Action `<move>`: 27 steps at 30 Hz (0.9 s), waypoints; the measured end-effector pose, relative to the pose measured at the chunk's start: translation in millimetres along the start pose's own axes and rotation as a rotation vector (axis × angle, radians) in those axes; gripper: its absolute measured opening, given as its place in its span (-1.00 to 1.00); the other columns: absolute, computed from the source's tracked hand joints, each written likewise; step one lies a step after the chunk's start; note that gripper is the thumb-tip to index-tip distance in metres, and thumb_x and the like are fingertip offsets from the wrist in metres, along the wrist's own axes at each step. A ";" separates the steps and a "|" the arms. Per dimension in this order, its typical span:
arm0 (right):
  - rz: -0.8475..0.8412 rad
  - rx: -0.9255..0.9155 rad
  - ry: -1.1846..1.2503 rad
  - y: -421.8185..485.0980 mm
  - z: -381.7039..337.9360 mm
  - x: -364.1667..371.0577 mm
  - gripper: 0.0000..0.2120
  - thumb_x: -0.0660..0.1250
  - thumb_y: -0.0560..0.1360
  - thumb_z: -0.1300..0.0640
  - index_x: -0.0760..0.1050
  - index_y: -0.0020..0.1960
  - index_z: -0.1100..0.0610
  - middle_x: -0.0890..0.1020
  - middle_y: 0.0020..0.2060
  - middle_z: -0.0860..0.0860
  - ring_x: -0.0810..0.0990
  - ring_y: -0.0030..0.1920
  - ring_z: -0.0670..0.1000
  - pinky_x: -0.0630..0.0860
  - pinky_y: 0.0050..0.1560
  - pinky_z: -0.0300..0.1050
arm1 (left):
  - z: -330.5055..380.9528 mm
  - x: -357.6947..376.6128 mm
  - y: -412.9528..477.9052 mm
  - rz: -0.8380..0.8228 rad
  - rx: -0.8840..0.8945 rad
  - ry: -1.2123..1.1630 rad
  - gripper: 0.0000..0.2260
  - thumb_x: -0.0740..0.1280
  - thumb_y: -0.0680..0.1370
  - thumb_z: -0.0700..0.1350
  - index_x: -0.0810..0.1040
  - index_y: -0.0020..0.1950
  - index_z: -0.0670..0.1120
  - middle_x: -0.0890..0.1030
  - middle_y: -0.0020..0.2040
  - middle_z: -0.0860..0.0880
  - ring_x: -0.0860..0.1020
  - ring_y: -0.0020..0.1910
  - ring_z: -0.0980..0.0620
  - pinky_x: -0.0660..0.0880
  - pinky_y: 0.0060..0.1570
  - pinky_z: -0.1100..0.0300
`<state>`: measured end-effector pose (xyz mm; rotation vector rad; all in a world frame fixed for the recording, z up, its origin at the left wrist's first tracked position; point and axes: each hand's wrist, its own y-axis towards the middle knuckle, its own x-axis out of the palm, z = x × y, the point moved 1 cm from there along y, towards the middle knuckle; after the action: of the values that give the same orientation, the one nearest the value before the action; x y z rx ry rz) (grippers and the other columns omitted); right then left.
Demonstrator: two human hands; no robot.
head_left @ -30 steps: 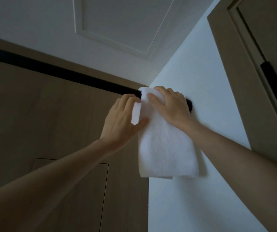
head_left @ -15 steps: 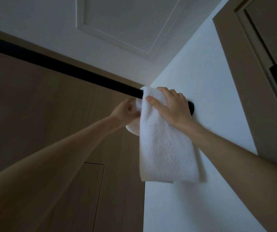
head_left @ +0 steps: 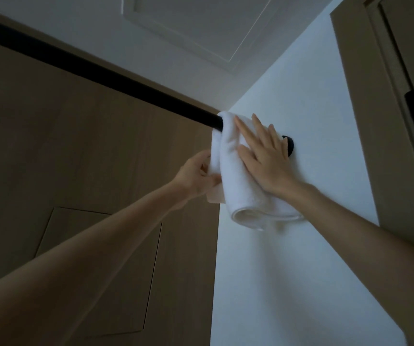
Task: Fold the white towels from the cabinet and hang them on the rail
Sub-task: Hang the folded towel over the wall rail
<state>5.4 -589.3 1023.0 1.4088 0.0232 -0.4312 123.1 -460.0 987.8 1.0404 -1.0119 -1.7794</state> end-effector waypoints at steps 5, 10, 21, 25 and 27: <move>0.039 -0.008 0.067 -1.9 0.9 0.6 -0.42 -0.19 0.51 -0.30 -0.17 0.52 -0.32 -0.10 0.58 -0.12 -0.16 0.56 0.13 -0.20 0.52 0.14 | 11.8 -4.6 -18.2 -0.109 -0.062 -0.193 -0.58 0.39 0.50 -0.30 0.45 0.33 -0.06 0.57 0.08 -0.11 0.58 0.08 -0.10 0.58 0.09 0.00; 0.088 -0.031 0.002 9.6 9.3 9.8 -0.35 -0.38 0.46 -0.45 -0.20 0.52 -0.32 0.01 0.58 -0.07 -0.05 0.57 0.11 -0.05 0.51 0.21 | 15.0 -12.6 -32.1 -0.183 -0.072 -0.262 -0.65 0.35 0.51 -0.35 0.53 0.15 0.06 0.59 0.13 -0.19 0.58 0.13 -0.15 0.57 0.11 -0.06; 0.160 0.010 -0.072 -6.5 -2.8 11.9 -0.45 -0.25 0.56 -0.27 -0.18 0.54 -0.26 0.05 0.54 -0.04 0.05 0.49 0.16 0.03 0.49 0.17 | 33.6 -2.0 -27.6 -0.332 -0.160 -0.323 -0.53 0.46 0.47 -0.01 0.45 0.32 -0.11 0.63 0.17 -0.08 0.63 0.12 -0.02 0.56 0.15 -0.01; 0.157 0.008 -0.036 -4.8 2.1 -1.2 -0.53 -0.12 0.59 -0.27 -0.07 0.49 -0.37 0.12 0.51 -0.14 0.16 0.38 0.11 0.19 0.40 0.21 | 27.9 7.1 -28.8 -0.190 -0.133 -0.210 -0.38 0.43 0.27 -0.07 0.42 0.32 -0.07 0.59 0.18 -0.06 0.59 0.14 -0.03 0.55 0.15 -0.08; 0.115 0.015 -0.042 -1.6 3.5 -2.6 -0.53 -0.08 0.61 -0.25 -0.06 0.50 -0.35 0.07 0.54 -0.10 0.08 0.46 0.08 0.10 0.46 0.20 | 27.0 11.5 -26.5 -0.170 -0.137 -0.178 -0.35 0.40 0.23 -0.07 0.41 0.33 -0.06 0.58 0.17 -0.06 0.58 0.14 -0.03 0.55 0.14 -0.07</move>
<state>1.7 -592.1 1022.8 1.4076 -0.0954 -0.3662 88.2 -455.3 969.9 0.9184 -0.9144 -2.0800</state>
